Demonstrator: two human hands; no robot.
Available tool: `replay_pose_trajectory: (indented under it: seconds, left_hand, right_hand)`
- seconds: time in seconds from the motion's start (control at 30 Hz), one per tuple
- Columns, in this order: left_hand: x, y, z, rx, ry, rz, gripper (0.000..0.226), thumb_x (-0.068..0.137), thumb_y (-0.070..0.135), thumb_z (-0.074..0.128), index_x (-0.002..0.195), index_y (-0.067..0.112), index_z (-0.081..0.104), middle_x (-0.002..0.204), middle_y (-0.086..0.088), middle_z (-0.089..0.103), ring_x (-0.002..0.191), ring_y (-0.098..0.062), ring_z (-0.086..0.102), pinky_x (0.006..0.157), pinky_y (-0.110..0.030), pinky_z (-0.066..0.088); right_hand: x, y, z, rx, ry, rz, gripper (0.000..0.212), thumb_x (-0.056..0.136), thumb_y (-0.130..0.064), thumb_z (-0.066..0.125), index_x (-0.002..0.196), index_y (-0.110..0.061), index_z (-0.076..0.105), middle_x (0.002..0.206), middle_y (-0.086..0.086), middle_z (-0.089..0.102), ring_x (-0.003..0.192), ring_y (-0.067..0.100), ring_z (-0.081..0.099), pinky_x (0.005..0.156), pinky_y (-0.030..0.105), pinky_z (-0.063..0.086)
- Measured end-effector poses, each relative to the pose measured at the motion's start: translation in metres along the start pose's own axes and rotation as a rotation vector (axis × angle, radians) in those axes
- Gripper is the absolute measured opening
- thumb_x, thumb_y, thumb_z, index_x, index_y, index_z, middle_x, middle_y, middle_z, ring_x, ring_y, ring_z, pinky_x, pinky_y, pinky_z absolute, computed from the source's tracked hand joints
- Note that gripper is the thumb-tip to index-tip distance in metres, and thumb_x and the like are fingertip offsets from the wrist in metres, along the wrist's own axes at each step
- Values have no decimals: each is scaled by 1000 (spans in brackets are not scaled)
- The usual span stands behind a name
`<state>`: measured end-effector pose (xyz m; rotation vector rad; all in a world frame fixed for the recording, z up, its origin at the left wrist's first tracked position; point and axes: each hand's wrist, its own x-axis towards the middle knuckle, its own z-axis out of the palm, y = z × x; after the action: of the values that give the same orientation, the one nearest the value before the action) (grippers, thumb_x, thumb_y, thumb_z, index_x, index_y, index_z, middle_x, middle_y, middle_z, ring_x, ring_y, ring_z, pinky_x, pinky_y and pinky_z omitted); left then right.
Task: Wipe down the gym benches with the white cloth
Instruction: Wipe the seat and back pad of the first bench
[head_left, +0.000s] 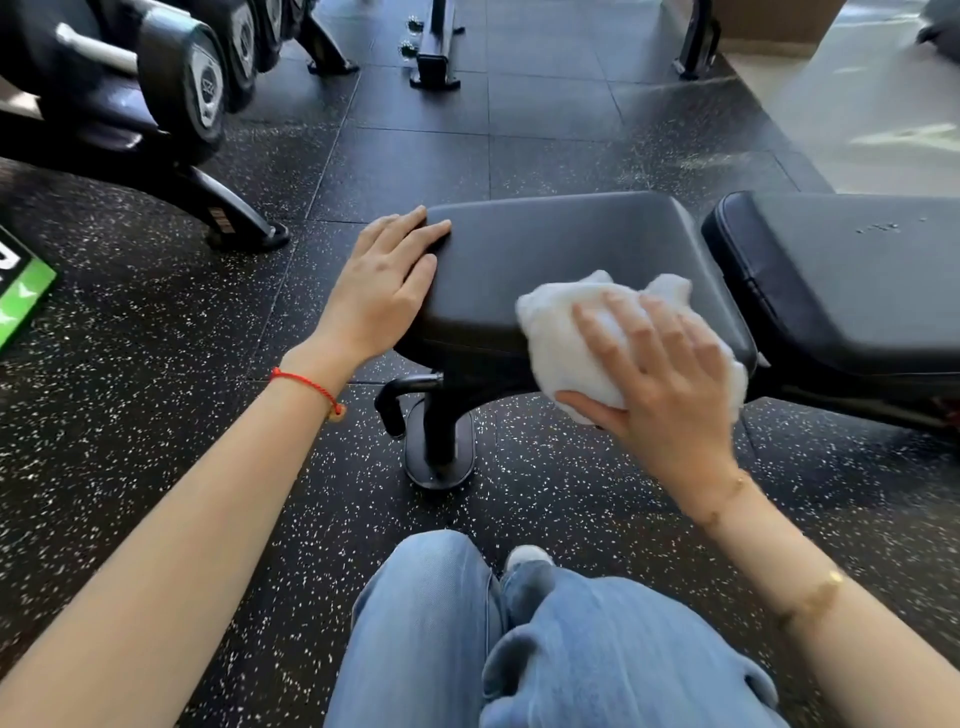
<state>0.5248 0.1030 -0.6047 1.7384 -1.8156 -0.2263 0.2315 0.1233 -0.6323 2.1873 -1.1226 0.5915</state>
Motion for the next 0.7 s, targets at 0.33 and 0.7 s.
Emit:
replay_pose_trajectory:
  seconds: [0.33,0.7]
  left_hand:
    - [1,3,0,40,-31,-14,43,103,16,39,146,20,45,158,-5,32,146,-27,23,122,-30,7]
    - [1,4,1,70,-25,-10,43,103,19,37,146,21,44,158,-6,32,146,-27,22,124,-34,8]
  right_hand:
    - [27,-46,1,41,-54,-55,61,98,-64,42,148,-29,44,146,5,52,129,31,53,105,47,38]
    - [31,15,-8,158,-247,252,69,94,-74,25,144,-32,46,151,-2,47,136,25,45,109,46,32]
